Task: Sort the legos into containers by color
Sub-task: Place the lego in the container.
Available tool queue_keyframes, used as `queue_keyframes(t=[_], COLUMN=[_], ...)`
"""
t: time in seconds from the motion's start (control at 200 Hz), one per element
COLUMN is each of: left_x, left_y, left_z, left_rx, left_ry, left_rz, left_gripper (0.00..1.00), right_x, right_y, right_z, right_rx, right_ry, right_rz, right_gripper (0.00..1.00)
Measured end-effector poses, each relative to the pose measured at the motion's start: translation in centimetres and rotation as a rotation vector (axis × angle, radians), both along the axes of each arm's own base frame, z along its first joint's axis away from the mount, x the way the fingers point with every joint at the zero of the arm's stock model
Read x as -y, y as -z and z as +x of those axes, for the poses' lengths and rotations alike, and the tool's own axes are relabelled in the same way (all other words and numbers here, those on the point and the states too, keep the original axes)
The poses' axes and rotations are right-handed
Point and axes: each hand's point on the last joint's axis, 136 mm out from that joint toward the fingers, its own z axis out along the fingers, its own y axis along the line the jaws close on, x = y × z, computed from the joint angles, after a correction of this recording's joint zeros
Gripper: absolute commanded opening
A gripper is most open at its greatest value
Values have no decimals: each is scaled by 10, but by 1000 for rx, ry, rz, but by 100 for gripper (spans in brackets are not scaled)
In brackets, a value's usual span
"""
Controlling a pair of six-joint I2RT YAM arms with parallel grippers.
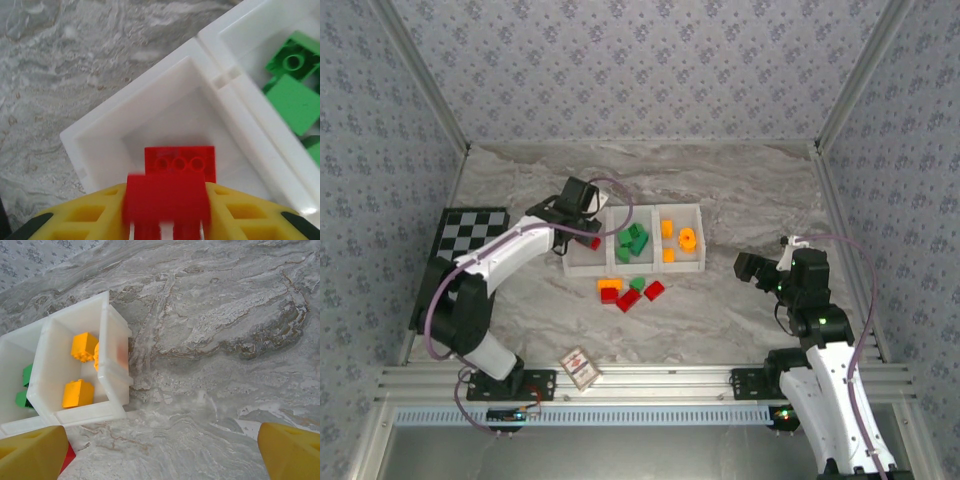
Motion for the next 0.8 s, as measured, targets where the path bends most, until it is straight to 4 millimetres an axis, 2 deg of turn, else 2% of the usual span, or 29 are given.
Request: queue_keyframes(t=[0.305, 0.54, 0.675, 0.8], left_x=[1, 0, -3, 1], left_y=[13, 12, -1, -23], left_z=[-5, -7, -16, -26], left_rx=[-55, -54, -32, 7], left_ry=[-37, -69, -76, -57], left_rz=[-26, -50, -87, -156], left_gripper=[46, 67, 67, 69], right_x=[1, 1, 1, 1], right_y=[5, 5, 5, 5], right_z=[-1, -1, -1, 0], right_rx=[-11, -11, -11, -10], right_ry=[3, 5, 5, 6], right_rz=[-1, -1, -1, 0], right_gripper=[100, 100, 100, 100])
